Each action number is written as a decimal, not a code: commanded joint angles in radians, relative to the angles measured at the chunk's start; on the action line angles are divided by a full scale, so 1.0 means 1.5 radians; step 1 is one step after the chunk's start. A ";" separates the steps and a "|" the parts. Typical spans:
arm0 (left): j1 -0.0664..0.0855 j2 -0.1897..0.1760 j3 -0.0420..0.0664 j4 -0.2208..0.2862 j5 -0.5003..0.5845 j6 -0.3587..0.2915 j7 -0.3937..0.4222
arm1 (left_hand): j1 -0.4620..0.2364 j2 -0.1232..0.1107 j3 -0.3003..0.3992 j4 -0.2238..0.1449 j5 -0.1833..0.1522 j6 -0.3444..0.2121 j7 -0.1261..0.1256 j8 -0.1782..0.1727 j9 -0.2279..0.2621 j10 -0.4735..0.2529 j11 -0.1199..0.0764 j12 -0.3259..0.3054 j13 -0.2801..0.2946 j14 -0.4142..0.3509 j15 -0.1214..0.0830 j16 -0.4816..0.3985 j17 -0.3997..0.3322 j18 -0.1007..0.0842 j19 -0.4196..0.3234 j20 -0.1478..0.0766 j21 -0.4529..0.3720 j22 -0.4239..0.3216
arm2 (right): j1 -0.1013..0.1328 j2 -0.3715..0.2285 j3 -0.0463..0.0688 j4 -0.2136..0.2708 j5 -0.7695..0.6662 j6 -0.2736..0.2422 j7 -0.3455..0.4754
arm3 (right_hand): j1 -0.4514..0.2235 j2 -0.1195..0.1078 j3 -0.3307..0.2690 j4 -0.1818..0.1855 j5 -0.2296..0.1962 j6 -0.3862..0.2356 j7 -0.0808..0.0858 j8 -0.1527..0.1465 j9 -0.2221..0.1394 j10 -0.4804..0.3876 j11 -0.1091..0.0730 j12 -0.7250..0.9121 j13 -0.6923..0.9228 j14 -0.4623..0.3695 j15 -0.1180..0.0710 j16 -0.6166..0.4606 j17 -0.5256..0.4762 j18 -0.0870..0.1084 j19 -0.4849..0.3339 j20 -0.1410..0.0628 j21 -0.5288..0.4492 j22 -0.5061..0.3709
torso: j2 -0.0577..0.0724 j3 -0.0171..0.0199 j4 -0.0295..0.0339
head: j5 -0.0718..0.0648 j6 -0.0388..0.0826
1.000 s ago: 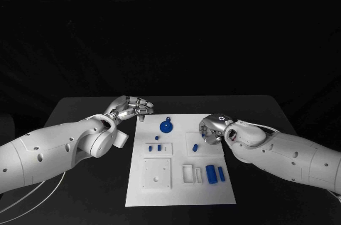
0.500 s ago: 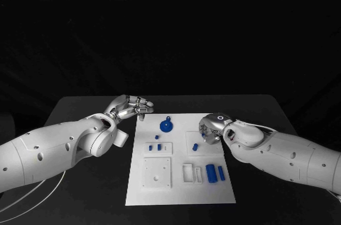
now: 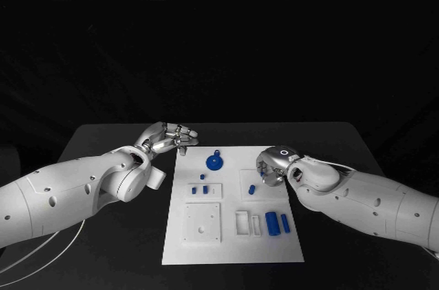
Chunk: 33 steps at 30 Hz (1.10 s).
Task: Assemble the parts on the task board
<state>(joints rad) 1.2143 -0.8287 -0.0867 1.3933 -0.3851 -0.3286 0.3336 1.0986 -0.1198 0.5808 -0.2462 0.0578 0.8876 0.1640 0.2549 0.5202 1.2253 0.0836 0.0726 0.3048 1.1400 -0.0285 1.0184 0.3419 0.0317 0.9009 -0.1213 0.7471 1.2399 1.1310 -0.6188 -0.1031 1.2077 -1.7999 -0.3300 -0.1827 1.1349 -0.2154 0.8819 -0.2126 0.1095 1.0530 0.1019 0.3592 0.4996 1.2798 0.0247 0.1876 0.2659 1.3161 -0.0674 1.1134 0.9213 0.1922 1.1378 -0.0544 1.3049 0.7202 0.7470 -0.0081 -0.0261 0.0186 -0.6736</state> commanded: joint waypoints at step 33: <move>0.001 -0.002 0.001 -0.007 0.015 0.000 0.010 | -0.005 0.001 -0.003 0.000 -0.001 -0.009 0.002 -0.001 -0.002 -0.010 0.002 -0.004 0.000 0.006 0.002 -0.005 0.003 0.020 0.006 -0.002 -0.005 0.001 | -0.003 -0.046 0.030 0.069 0.027 -0.056 -0.013 | -0.004 -0.001 0.017 0.001 -0.009 0.015 -0.004 0.004 0.003 0.028 0.004 0.002 0.005 0.000 -0.009 0.002 -0.001 0.046 0.001 -0.012 0.003 0.004 | 0.000 0.0004 0.0002 | 0.004 0.003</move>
<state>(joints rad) 1.2145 -0.8331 -0.0866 1.3820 -0.3734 -0.3294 0.3345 1.0986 -0.1198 0.5808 -0.2462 0.0578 0.8838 0.1671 0.2549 0.5187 1.2181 0.0839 0.0726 0.3046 1.1433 -0.0249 1.0145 0.3451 0.0317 0.9009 -0.1209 0.7432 1.2405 1.1258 -0.6828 -0.0606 1.2973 -1.7737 -0.3972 -0.1974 1.1351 -0.2158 0.9014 -0.2098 0.1006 1.0658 0.0961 0.3618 0.5018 1.2852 0.0194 0.1876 0.2713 1.3181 -0.0730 1.1132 0.9213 0.1922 1.1448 -0.0614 1.3050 0.7247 0.7472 -0.0065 -0.0272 0.0228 -0.6685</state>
